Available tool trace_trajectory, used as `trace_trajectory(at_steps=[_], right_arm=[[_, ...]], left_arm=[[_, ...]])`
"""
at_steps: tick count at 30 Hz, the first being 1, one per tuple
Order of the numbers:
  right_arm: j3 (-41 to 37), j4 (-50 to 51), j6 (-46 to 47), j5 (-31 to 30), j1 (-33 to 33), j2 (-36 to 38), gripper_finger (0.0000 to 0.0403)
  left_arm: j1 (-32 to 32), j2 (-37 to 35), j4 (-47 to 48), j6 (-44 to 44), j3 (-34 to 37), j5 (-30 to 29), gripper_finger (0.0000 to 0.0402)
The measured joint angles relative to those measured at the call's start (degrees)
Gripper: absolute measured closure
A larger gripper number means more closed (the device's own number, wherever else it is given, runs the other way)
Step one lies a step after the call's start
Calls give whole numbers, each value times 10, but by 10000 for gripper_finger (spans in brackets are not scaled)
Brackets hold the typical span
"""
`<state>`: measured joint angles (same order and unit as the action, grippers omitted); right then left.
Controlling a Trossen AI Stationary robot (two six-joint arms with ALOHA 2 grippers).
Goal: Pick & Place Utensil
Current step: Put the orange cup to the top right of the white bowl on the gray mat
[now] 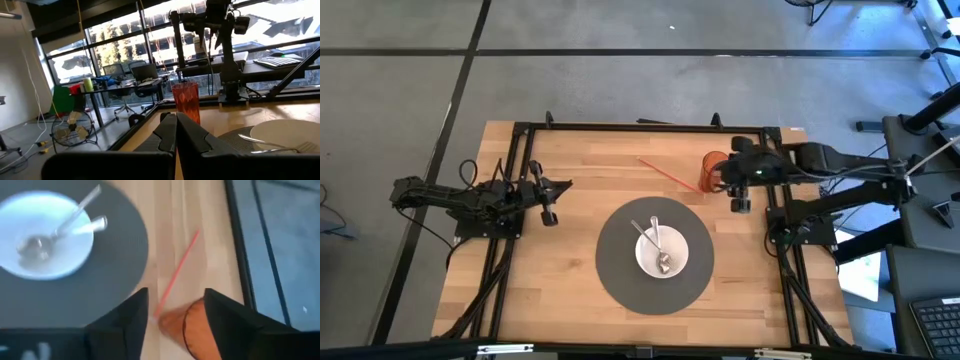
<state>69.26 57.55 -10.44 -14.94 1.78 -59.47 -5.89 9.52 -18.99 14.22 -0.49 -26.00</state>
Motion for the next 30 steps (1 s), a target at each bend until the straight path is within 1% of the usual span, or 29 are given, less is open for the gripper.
trace_trajectory(at_steps=[3, 9, 14, 16, 18, 20, 25, 30], right_arm=[[33, 48, -8, -10, 0, -42, 198], [45, 116, -3, 16, 28, -87, 192], [44, 122, -19, 18, 65, -104, 192], [45, 123, -22, 41, 84, -109, 192], [44, 125, -22, 78, 105, -115, 192], [44, 129, -21, 93, 120, -121, 192], [44, 141, -22, 96, 141, -142, 192], [44, 144, -21, 96, 144, -162, 192]], left_arm=[[0, 0, 3, 0, 0, 0, 398], [0, 0, 12, 0, 0, 0, 396], [0, 0, 12, 0, 0, 0, 400], [0, 0, 12, 0, 0, 0, 400], [0, 0, 12, 0, 0, -1, 398], [0, 0, 12, 0, 0, -1, 396], [0, 0, 12, 0, 0, -1, 399], [0, 0, 13, 0, 0, -1, 399]])
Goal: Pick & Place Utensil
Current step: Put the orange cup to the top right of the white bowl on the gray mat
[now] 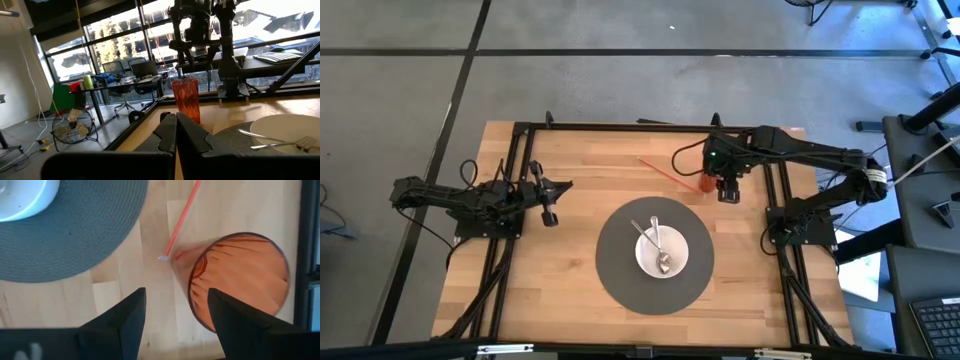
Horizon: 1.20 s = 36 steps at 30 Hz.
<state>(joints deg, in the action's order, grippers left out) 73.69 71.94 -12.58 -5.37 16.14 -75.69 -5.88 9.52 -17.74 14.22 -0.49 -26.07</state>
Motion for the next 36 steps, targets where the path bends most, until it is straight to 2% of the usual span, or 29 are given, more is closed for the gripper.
trace_trajectory(at_steps=[15, 21, 36], right_arm=[[0, -1, 8, -1, 0, -53, 192], [0, -4, 16, -37, 0, -58, 195], [-1, 10, 18, -25, 0, -57, 264]], left_arm=[[0, 0, 1, 0, 0, 0, 398], [0, 0, 1, 0, 0, 0, 397], [0, 0, 4, 0, 0, 0, 399]])
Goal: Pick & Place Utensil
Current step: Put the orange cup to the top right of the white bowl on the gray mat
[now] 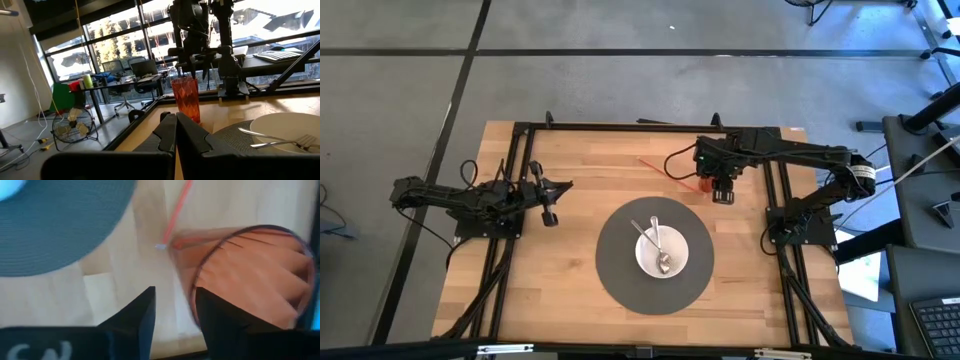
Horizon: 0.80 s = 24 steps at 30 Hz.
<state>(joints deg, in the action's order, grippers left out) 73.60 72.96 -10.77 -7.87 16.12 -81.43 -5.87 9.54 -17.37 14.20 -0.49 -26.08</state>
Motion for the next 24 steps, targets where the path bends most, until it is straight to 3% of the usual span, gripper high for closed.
trace_trajectory(at_steps=[14, 24], right_arm=[[0, -2, 13, 19, 0, -13, 265], [0, -9, 15, -6, 0, -25, 274]], left_arm=[[0, 0, 0, 0, 0, 0, 398], [0, 0, 0, 0, 0, 0, 396]])
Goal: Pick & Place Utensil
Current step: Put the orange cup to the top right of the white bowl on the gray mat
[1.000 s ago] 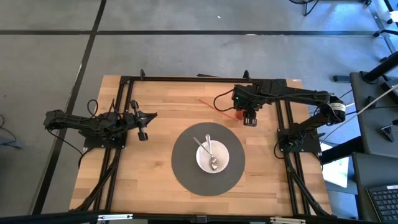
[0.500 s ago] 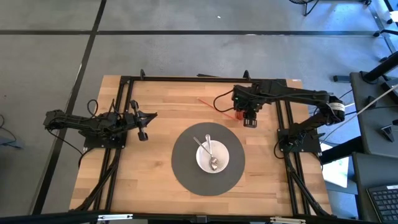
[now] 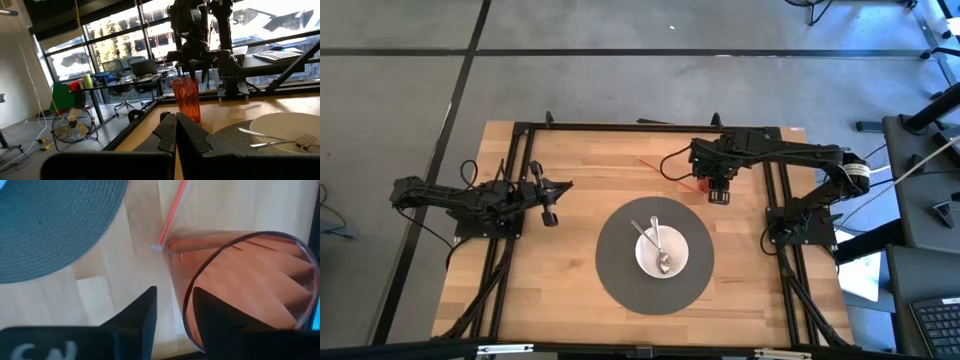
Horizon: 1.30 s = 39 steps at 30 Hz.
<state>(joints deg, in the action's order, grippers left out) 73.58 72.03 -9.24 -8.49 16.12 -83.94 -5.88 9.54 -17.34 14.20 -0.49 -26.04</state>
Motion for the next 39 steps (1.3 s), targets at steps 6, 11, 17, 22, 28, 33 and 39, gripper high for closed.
trace_trajectory(at_steps=[6, 11, 17, 22, 28, 33, 39], right_arm=[[0, 2, -6, -1, 0, -22, 336], [0, 4, -32, -1, -1, -22, 390], [0, 36, -31, -14, -27, -2, 391], [13, 54, 12, -5, -85, 30, 391], [9, 64, 106, 35, -189, 42, 393], [1, 57, 151, 37, -269, 23, 392], [1, 13, 164, 37, -319, 7, 391]], left_arm=[[0, 0, 0, 0, 0, 0, 399], [0, 0, 0, 0, 0, 0, 399], [0, 0, 0, 0, 0, 0, 398], [0, 0, 0, 0, 0, 0, 400], [0, 0, 0, 0, 0, 0, 396], [0, 0, 0, -1, 0, 0, 400], [0, 0, 0, -10, 0, 0, 397]])
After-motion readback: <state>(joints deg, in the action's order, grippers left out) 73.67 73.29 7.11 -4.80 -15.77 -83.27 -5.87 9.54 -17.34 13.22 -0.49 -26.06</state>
